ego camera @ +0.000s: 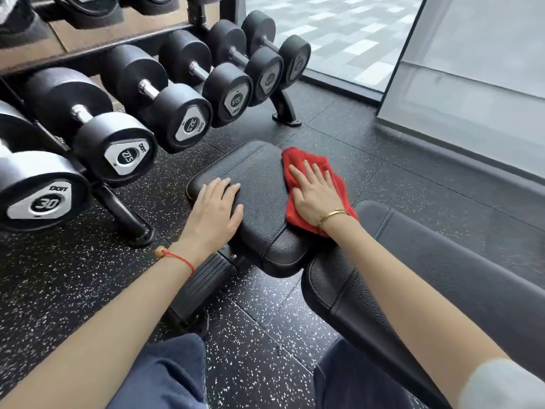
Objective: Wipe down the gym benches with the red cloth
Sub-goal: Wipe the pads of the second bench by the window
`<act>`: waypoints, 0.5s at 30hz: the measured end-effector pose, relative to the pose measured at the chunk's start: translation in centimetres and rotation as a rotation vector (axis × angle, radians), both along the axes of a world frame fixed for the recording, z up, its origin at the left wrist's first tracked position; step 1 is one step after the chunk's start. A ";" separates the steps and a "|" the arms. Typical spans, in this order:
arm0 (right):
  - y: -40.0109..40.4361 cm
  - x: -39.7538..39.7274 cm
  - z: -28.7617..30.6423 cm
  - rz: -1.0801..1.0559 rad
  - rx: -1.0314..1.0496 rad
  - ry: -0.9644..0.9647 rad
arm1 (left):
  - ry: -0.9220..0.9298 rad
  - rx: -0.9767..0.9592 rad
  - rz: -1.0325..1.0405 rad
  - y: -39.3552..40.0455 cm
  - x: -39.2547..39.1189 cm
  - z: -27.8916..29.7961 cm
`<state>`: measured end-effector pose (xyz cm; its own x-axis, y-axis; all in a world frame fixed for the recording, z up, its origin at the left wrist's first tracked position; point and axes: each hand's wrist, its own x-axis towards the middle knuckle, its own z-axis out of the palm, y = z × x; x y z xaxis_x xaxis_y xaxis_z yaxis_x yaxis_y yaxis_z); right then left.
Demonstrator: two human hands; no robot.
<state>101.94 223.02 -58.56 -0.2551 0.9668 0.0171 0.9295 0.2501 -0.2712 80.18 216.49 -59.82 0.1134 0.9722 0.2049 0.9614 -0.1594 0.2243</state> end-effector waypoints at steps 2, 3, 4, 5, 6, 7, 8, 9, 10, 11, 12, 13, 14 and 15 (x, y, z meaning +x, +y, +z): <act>-2.2 0.1 -0.1 0.107 0.015 0.002 | -0.019 0.005 -0.003 0.0 0.5 0.0; -3.8 0.5 -0.2 0.181 0.034 0.002 | -0.031 0.007 -0.001 0.0 0.7 0.0; -5.6 1.1 -0.4 0.254 0.055 0.002 | -0.044 0.010 0.000 0.1 0.9 0.0; -7.4 1.8 -0.5 0.311 0.071 -0.003 | -0.056 0.013 -0.002 0.1 1.1 0.0; -8.9 2.5 -0.7 0.343 0.077 -0.009 | -0.058 0.016 -0.008 0.1 1.2 0.0; -9.8 3.3 -0.8 0.346 0.076 -0.017 | -0.051 0.016 -0.015 0.1 1.4 -0.1; -10.0 4.2 -0.9 0.323 0.067 -0.022 | -0.034 0.012 -0.020 0.1 1.5 -0.1; -9.6 4.9 -0.9 0.278 0.056 -0.022 | -0.011 0.006 -0.021 0.1 1.7 -0.2; -8.7 5.4 -0.8 0.217 0.043 -0.020 | 0.012 -0.001 -0.020 0.1 1.8 -0.2; -7.4 5.6 -0.6 0.152 0.032 -0.014 | 0.025 -0.007 -0.019 0.0 1.9 -0.3; -5.9 5.4 -0.3 0.091 0.017 -0.011 | 0.025 -0.013 -0.018 0.0 1.9 -0.2; -4.4 5.0 0.0 0.044 -0.002 -0.010 | 0.020 -0.019 -0.017 0.0 1.9 -0.2; -3.2 4.6 0.3 0.015 -0.017 -0.011 | 0.015 -0.023 -0.017 0.0 1.8 -0.2; -2.4 4.1 0.5 0.007 -0.023 -0.011 | 0.012 -0.025 -0.017 0.0 1.8 -0.1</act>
<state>106.00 220.58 -58.03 -0.2618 0.9651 -0.0085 0.9308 0.2502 -0.2665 81.96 216.48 -59.88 0.1319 0.9750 0.1789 0.9612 -0.1699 0.2173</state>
